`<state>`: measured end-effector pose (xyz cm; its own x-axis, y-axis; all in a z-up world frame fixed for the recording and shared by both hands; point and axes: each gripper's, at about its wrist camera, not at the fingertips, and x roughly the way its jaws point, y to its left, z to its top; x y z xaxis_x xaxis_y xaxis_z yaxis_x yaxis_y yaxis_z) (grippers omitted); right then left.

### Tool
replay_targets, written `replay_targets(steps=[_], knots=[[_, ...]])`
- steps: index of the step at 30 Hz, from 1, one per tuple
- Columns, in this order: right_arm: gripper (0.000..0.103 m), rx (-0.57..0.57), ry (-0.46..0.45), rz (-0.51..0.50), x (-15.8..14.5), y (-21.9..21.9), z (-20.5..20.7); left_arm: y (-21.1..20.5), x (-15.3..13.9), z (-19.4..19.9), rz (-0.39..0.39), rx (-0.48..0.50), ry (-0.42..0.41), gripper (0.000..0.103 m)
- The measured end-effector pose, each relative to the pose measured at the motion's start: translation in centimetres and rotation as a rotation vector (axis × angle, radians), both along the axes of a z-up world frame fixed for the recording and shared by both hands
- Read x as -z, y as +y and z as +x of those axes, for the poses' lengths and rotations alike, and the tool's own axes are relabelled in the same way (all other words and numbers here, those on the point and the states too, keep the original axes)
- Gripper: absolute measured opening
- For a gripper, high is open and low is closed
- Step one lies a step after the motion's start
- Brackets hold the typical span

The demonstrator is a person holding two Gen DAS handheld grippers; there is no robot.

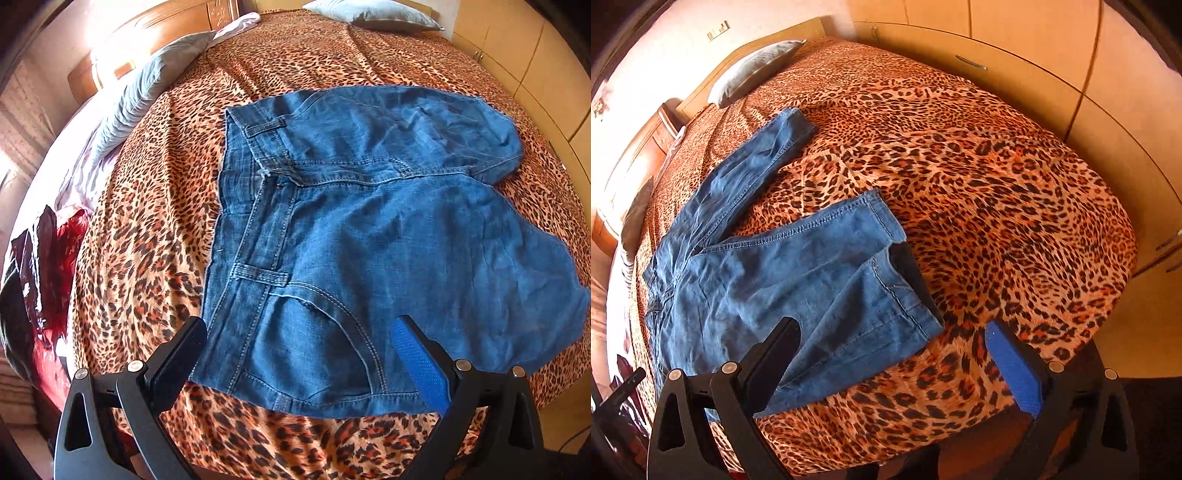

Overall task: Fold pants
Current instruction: 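Move both grippers down toward the jeans waistband and leg hem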

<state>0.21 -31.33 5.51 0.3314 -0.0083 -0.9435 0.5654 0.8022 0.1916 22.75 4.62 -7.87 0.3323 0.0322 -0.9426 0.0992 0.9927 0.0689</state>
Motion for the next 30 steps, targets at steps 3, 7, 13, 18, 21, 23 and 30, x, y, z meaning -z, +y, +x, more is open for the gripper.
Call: replay_targets(steps=[3, 7, 13, 18, 21, 23, 30], knots=[[0.1, -0.077, 0.001, 0.019, 1.0, -0.5, 1.8, 2.2, 0.0, 2.2, 0.003, -0.055, 0.075, 0.101], [0.1, -0.155, 0.034, 0.02, 2.6, -1.5, 3.8, 6.8, 0.3, 5.5, -0.067, -0.178, 0.138, 0.101], [0.1, -0.146, 0.066, 0.075, 5.0, -3.2, 4.5, 8.0, 3.9, 8.0, -0.057, -0.189, 0.223, 0.1], [0.1, -0.167, 0.097, 0.084, 6.3, -2.8, 4.7, 7.6, 6.3, 10.0, -0.067, -0.146, 0.263, 0.1], [0.1, -0.146, 0.105, 0.088, 6.5, -2.8, 4.4, 7.1, 6.8, 11.8, -0.04, -0.116, 0.238, 0.1], [0.1, -0.133, 0.109, 0.094, 6.5, -2.9, 4.3, 6.8, 7.5, 13.3, -0.073, -0.089, 0.254, 0.1], [0.1, -0.118, 0.133, 0.058, 6.1, -2.0, 3.9, 5.4, 9.8, 17.0, -0.079, -0.039, 0.283, 0.1]])
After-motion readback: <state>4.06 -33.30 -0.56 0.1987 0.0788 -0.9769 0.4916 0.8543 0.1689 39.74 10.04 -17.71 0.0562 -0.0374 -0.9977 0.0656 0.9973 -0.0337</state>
